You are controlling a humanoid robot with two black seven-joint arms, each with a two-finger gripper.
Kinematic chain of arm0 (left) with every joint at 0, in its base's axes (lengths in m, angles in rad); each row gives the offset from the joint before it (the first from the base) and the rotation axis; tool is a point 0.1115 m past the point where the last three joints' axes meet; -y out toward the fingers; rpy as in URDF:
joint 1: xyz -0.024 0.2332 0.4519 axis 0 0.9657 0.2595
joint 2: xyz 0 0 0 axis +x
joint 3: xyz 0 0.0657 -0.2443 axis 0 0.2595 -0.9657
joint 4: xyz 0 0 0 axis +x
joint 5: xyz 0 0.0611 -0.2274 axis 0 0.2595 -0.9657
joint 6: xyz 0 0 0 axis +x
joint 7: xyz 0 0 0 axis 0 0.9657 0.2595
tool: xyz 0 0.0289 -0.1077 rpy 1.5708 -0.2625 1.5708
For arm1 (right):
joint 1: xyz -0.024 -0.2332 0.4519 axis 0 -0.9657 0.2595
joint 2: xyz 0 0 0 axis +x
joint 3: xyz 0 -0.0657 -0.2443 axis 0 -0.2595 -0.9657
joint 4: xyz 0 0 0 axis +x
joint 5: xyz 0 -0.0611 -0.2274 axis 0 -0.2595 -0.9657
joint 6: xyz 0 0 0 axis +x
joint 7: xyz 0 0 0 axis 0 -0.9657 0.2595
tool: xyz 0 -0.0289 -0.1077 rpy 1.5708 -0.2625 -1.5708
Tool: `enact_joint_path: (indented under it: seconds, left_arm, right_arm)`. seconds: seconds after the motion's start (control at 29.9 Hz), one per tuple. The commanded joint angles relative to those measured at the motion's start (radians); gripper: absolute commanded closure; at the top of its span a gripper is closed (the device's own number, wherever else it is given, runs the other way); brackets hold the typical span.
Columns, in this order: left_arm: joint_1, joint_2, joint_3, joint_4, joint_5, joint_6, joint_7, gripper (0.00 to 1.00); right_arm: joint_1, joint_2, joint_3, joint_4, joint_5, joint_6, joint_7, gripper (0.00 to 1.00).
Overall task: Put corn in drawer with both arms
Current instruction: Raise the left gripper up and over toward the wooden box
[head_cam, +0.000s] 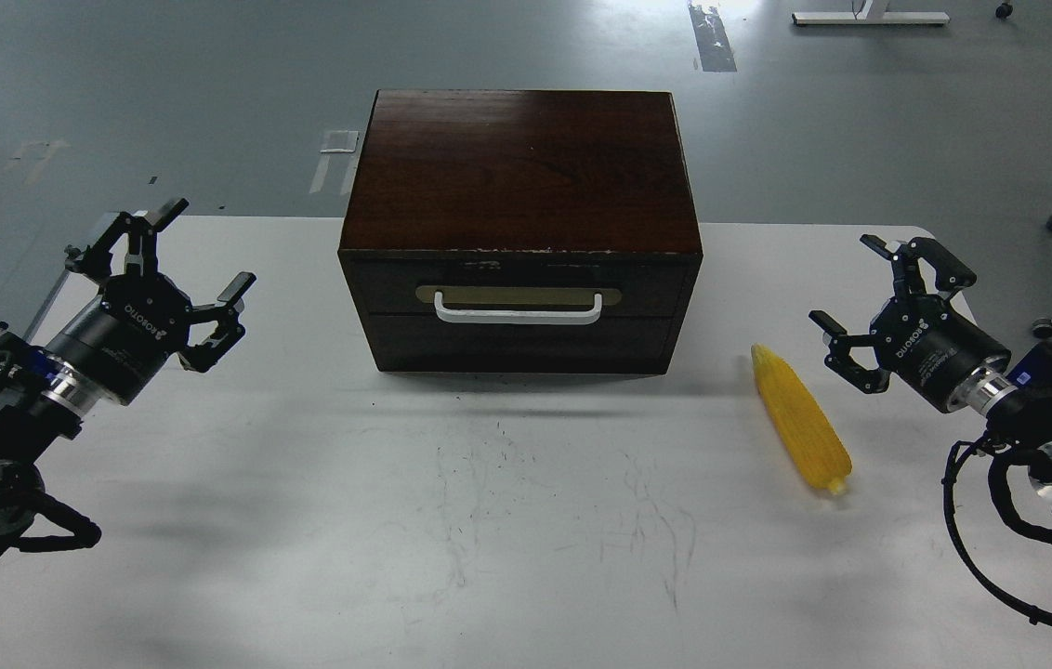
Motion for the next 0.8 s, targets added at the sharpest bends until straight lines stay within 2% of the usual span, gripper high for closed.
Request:
enact_joint_path:
  seconds: [0.0,0.33,0.57,0.77]
  left_arm:
    - [0.005,-0.005,-0.001,0.0,0.011,0.001,0.001,0.01]
    - [0.008,-0.005,-0.011,0.0,0.008,0.0,-0.002,0.01]
    - [-0.016,0.044,-0.045,0.025,0.011,0.0,-0.005,0.01]
    - [-0.229,0.148,-0.031,0.026,0.141,0.0,-0.002,0.01]
  right_arm:
    - [0.001,-0.002,0.0,0.002,0.0,0.0,0.0,0.0]
    - [0.001,-0.005,0.0,0.002,0.0,0.002,0.0,0.0]
    - [0.005,-0.008,0.0,0.005,0.0,0.003,0.0,0.0]
    - [0.005,-0.023,0.012,0.005,0.0,0.005,0.0,0.0]
